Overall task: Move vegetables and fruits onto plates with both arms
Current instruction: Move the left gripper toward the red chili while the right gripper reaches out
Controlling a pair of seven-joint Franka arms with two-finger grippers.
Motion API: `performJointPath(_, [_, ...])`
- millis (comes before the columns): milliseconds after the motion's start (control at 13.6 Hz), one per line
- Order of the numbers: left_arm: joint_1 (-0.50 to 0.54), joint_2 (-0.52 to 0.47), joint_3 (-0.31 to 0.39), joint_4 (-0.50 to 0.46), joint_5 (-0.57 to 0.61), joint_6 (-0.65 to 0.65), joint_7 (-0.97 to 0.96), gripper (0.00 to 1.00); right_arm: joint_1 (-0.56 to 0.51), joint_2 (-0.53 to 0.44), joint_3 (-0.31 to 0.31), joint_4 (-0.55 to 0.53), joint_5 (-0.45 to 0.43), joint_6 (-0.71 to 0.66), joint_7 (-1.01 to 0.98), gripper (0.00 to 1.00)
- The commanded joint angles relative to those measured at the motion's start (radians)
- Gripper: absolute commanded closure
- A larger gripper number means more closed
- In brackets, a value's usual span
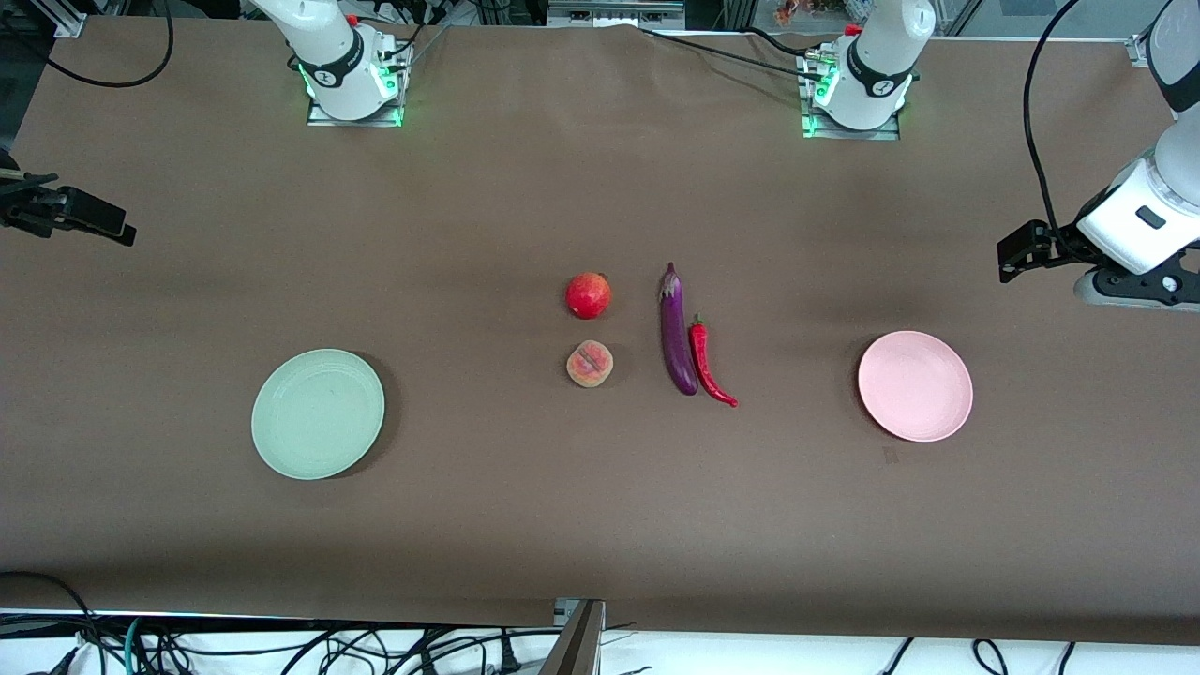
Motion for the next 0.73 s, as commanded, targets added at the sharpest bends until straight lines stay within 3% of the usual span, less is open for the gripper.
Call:
performJointPath(0, [0.006,0.013,-0.003,0.037,-0.019,-0.032,0.017,0.0,-0.003,0.014,0.004,0.031,0.003,-0.006,-0.015,0.0])
performJointPath(660, [0.001,0.016,-0.008,0.035,-0.02,-0.072,0.007,0.0,-0.002,0.014,0.004,0.031,0.005,0.001,-0.015,0.0])
